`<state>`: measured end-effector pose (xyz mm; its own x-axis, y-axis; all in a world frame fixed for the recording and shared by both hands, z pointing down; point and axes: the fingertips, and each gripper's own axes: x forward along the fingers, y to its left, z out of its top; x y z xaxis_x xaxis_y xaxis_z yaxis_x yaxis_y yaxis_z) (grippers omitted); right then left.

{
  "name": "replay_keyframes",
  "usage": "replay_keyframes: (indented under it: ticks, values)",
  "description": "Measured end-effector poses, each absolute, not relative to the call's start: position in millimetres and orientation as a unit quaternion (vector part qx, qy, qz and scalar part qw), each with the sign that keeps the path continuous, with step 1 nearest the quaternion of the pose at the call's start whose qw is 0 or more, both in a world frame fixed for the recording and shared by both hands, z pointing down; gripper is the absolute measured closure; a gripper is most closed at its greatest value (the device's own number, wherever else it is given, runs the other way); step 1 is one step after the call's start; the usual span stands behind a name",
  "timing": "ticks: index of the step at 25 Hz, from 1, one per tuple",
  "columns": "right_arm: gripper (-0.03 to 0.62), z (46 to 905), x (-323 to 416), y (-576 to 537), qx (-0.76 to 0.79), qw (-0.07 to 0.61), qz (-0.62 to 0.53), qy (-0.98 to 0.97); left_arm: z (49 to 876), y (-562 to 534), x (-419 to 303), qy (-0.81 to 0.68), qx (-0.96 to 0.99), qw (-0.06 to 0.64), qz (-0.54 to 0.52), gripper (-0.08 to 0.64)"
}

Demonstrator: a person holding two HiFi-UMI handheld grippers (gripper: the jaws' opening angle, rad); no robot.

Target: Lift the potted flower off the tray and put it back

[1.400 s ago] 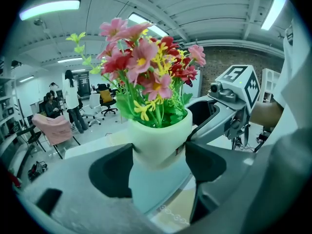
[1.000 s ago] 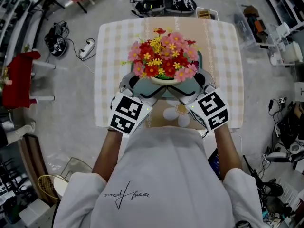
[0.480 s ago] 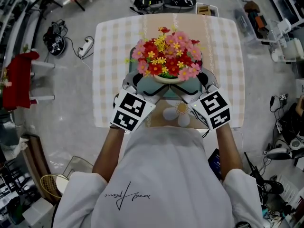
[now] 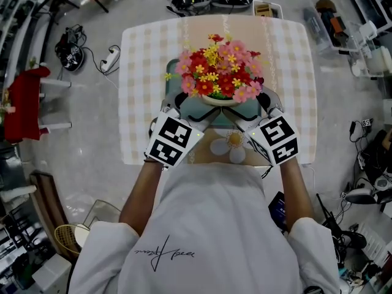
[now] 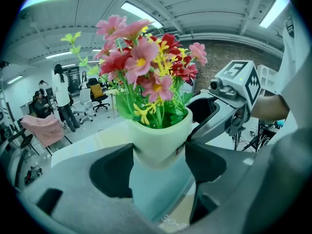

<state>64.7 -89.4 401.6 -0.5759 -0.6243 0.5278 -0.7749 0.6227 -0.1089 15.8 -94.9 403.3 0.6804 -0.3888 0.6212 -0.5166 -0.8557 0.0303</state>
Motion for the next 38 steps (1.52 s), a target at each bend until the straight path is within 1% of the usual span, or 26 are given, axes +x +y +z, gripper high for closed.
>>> replay_keyframes:
  ticks: [14,38]
  values:
    - [0.23,423.9,79.6,-95.4,0.415,0.233,0.185,-0.86,424.4,-103.2,30.6,-0.228,0.911,0.094,0.33,0.225]
    - [0.232,457.9,95.9,-101.7,0.422,0.258,0.197,-0.846,460.4,-110.4,46.5,-0.211,0.907,0.114,0.345,0.227]
